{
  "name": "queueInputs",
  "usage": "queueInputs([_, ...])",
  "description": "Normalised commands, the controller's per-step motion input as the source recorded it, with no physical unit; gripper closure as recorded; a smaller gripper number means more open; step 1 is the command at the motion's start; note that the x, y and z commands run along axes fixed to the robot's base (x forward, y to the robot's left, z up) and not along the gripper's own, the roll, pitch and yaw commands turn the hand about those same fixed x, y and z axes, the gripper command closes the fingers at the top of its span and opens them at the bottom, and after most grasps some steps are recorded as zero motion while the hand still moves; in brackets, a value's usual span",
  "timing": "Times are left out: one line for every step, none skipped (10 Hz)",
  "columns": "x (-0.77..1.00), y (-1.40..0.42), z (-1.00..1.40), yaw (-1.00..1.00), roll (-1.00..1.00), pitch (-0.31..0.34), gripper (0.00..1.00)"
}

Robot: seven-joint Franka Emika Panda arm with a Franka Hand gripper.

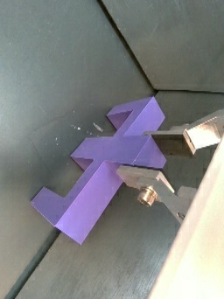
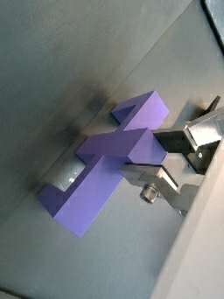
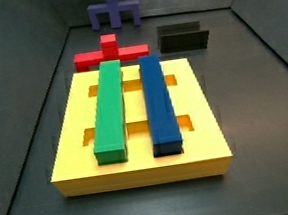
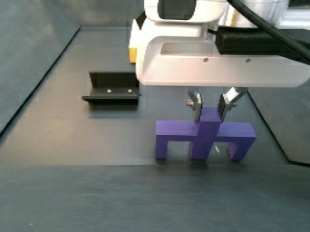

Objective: Pick up the purple object. Move up. Move to above the board. Insert the purple object.
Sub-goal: Pick up the purple object.

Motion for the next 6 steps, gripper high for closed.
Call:
queueInputs([0.0,0.0,0.0,0.0,0.0,0.0,1.0])
queueInputs([0.0,0.0,0.0,0.0,0.0,0.0,1.0])
queueInputs([0.0,0.0,0.0,0.0,0.0,0.0,1.0])
queueInputs([0.0,0.0,0.0,0.0,0.0,0.0,1.0])
queueInputs([0.0,0.0,0.0,0.0,0.0,0.0,1.0])
queueInputs([0.0,0.0,0.0,0.0,0.0,0.0,1.0])
